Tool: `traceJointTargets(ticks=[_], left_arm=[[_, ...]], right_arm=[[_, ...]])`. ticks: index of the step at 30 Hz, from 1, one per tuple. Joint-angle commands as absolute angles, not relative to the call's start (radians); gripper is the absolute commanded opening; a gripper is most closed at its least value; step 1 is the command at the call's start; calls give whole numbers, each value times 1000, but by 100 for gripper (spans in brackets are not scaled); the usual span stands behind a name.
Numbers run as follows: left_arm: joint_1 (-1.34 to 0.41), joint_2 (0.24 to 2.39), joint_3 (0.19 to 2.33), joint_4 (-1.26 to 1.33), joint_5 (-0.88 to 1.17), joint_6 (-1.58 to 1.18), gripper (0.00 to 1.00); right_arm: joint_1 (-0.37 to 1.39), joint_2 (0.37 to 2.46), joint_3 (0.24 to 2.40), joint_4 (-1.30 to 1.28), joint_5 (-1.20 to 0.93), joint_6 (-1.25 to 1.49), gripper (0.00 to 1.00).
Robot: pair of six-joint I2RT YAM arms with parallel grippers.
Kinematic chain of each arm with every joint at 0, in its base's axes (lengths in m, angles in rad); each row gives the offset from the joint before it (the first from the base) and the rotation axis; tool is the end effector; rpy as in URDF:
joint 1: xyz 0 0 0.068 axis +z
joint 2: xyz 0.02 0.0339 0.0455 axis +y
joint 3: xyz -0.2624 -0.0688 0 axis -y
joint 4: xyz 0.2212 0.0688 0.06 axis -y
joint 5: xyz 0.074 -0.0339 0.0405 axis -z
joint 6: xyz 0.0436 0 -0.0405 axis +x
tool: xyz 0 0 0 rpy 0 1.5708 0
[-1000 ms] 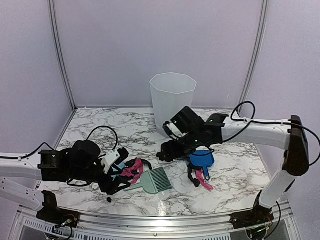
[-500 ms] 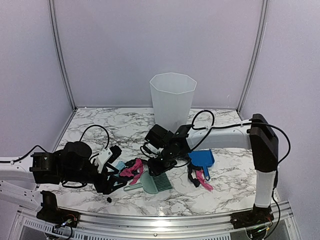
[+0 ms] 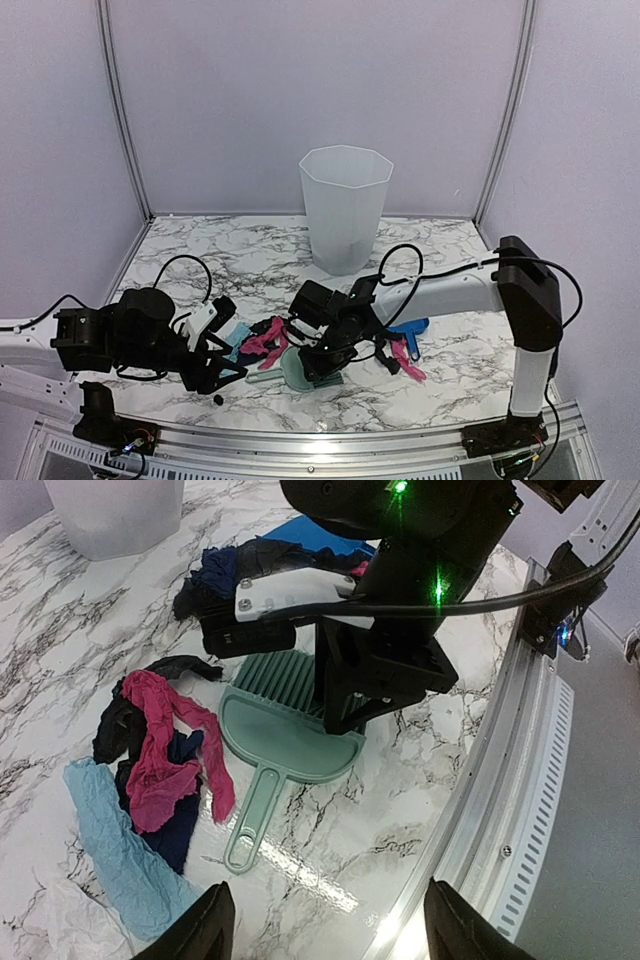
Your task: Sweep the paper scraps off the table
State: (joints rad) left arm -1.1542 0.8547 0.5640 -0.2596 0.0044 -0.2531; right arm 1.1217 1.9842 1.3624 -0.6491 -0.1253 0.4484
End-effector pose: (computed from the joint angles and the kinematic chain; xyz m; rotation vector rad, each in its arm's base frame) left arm 0.0715 -0.1620 0.2440 0.9769 2.0131 -0.8140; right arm 0.1578 0.3400 0.1617 -1.0124 2.8072 0.4511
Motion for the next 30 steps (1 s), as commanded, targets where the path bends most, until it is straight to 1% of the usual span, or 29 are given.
traceJointTargets(ticks=[1, 7, 11, 15, 21, 25, 30], left_arm=[[-1169, 837, 545, -278, 29, -256, 67], [-1198, 881, 547, -274, 53, -199, 67], [-1214, 923, 526, -241, 37, -173, 68], [-1234, 970, 497, -125, 30, -161, 68], [-1244, 1112, 510, -28, 6, -60, 72], [-1244, 1221, 553, -9, -7, 33, 74], [-1242, 1309, 543, 116, -28, 139, 75]], right_arm=[[1135, 1922, 1255, -684, -112, 471, 29], [1140, 1782, 1112, -653, -115, 455, 29], [1138, 1763, 1155, -644, -123, 429, 29], [1138, 1736, 1203, -663, -128, 401, 29], [1104, 1619, 1157, -671, -118, 407, 30], [1060, 1516, 1098, -672, -103, 413, 31], [1017, 1403, 1051, -686, -100, 404, 32]])
